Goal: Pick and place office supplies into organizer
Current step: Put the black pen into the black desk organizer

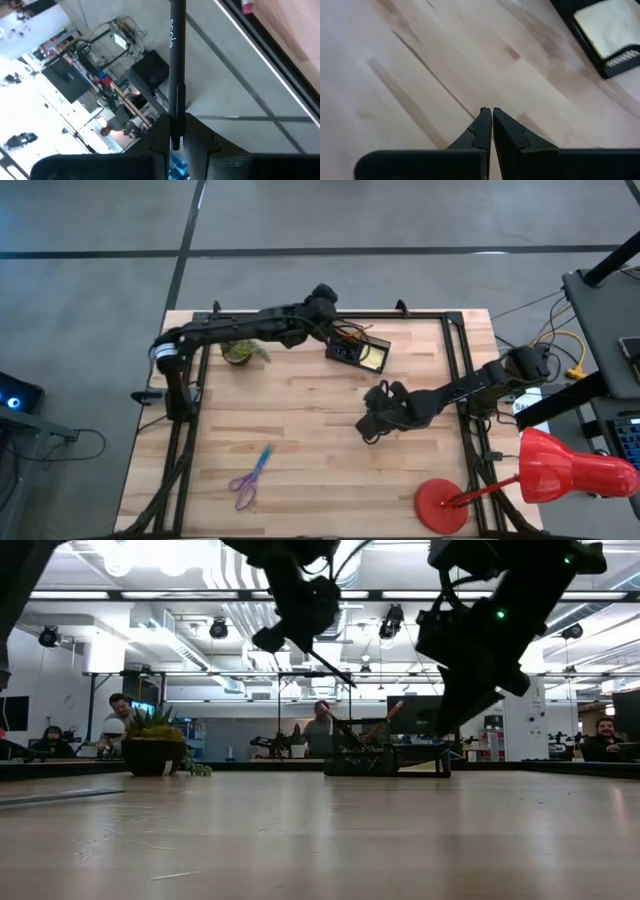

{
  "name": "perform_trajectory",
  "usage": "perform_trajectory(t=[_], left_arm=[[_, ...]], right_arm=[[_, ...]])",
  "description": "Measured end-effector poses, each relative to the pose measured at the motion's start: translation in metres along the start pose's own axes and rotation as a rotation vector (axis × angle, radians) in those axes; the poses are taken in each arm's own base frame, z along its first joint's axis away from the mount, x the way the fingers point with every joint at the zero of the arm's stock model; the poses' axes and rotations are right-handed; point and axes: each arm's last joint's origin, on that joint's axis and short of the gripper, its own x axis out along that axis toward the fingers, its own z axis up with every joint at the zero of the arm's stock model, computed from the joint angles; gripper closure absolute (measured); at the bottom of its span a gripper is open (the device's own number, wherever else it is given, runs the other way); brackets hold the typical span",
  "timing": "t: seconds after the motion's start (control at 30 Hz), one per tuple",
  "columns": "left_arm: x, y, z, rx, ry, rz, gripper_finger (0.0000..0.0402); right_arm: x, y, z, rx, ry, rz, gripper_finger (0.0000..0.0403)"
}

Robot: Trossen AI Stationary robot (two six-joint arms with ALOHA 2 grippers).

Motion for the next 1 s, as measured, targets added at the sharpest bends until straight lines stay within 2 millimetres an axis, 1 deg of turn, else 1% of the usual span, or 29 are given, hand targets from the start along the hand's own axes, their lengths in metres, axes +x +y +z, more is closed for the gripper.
perform_trajectory(t=[0.13,0.27,0.4,0.67,0.8,0.9,1.0], left_arm=[[0.013,-0.007,0.013,0.055,0.004,-0.024,0.0386],[0.027,-0.017,0.029,0.098,0.008,-0.051,0.0386],[0.04,-0.021,0.043,0.157,0.011,-0.045,0.0386],[0.06,-0.031,0.065,0.173,0.009,-0.032,0.0381],[0.065,-0.028,0.074,0.135,-0.002,0.018,0.0353],[0.063,-0.026,0.078,0.117,-0.038,0.046,0.0335],[0.059,-0.026,0.082,0.126,-0.064,0.049,0.0326]], right_arm=[[-0.004,0.004,0.006,-0.009,-0.013,0.02,0.0394],[-0.009,0.009,0.012,-0.058,-0.019,0.045,0.0394],[-0.012,0.013,0.015,-0.107,0.003,0.089,0.0394],[-0.014,0.015,0.011,-0.122,0.033,0.098,0.0394],[-0.015,0.015,0.009,-0.132,0.038,0.099,0.0394],[-0.015,0.015,0.008,-0.133,0.039,0.099,0.0394],[-0.015,0.015,0.007,-0.136,0.04,0.098,0.0394]])
